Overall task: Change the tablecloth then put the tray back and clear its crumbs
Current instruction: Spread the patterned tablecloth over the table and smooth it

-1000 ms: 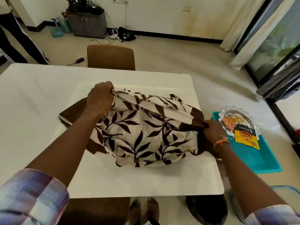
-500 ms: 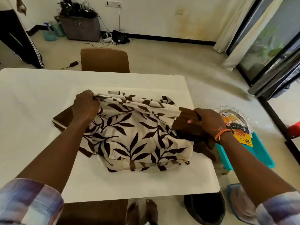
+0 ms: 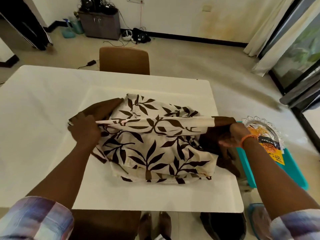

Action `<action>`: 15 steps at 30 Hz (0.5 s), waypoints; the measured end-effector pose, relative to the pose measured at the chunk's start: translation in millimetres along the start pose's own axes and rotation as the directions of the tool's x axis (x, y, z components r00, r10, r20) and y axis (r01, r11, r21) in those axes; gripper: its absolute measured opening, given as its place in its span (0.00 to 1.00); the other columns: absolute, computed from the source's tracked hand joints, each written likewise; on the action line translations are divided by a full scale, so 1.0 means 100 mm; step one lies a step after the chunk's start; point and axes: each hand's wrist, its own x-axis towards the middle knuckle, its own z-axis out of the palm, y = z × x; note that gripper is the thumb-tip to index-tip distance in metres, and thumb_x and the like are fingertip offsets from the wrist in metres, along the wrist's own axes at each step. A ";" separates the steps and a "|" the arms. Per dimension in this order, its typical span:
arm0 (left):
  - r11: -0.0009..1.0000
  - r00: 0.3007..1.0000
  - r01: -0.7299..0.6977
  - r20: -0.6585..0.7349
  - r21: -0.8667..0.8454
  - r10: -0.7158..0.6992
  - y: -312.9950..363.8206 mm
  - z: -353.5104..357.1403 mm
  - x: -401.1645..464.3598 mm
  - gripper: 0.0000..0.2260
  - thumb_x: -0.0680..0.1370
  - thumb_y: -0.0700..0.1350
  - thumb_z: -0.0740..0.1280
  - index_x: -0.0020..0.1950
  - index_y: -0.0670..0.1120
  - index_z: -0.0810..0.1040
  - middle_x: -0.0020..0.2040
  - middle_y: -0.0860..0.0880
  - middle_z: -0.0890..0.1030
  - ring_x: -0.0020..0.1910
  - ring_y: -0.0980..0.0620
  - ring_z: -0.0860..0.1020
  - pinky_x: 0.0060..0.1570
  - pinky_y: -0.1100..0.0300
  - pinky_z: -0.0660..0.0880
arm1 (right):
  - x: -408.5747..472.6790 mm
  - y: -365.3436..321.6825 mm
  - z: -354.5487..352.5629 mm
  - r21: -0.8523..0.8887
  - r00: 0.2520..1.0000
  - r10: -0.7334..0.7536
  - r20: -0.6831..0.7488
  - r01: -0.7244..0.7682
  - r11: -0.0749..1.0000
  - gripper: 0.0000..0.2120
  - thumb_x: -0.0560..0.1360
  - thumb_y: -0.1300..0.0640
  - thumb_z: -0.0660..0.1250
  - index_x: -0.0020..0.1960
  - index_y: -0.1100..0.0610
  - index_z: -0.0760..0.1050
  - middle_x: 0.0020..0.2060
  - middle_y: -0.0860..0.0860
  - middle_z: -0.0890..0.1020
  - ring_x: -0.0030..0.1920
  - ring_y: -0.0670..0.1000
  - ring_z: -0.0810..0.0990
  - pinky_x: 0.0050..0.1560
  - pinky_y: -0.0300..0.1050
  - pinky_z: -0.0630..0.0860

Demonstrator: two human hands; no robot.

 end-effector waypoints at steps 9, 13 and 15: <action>-0.265 0.696 0.666 0.709 -0.697 -0.116 -0.26 -0.12 0.30 0.06 0.79 0.42 0.62 0.54 0.47 0.77 0.51 0.45 0.79 0.39 0.49 0.77 0.29 0.62 0.77 | 0.05 -0.33 0.28 0.645 0.869 -0.212 0.448 -0.149 0.750 0.20 0.81 0.49 0.50 0.64 0.55 0.74 0.54 0.60 0.83 0.53 0.62 0.83 0.42 0.61 0.81; -0.126 0.907 0.231 0.260 -0.965 -0.330 -0.02 -0.40 0.30 0.10 0.76 0.42 0.65 0.55 0.42 0.81 0.51 0.44 0.82 0.47 0.48 0.80 0.40 0.62 0.79 | 0.08 -0.58 0.30 0.896 0.898 -0.363 0.248 -0.070 0.438 0.20 0.74 0.54 0.60 0.65 0.56 0.73 0.60 0.58 0.80 0.62 0.60 0.78 0.51 0.63 0.80; 0.328 0.931 -0.008 -0.127 -0.945 -0.342 0.00 -0.55 0.34 0.13 0.77 0.43 0.62 0.56 0.41 0.80 0.53 0.44 0.82 0.51 0.48 0.79 0.46 0.64 0.74 | 0.02 -0.64 0.34 0.884 0.922 -0.369 0.121 0.070 0.463 0.16 0.75 0.52 0.59 0.61 0.54 0.75 0.55 0.55 0.81 0.57 0.58 0.80 0.42 0.58 0.82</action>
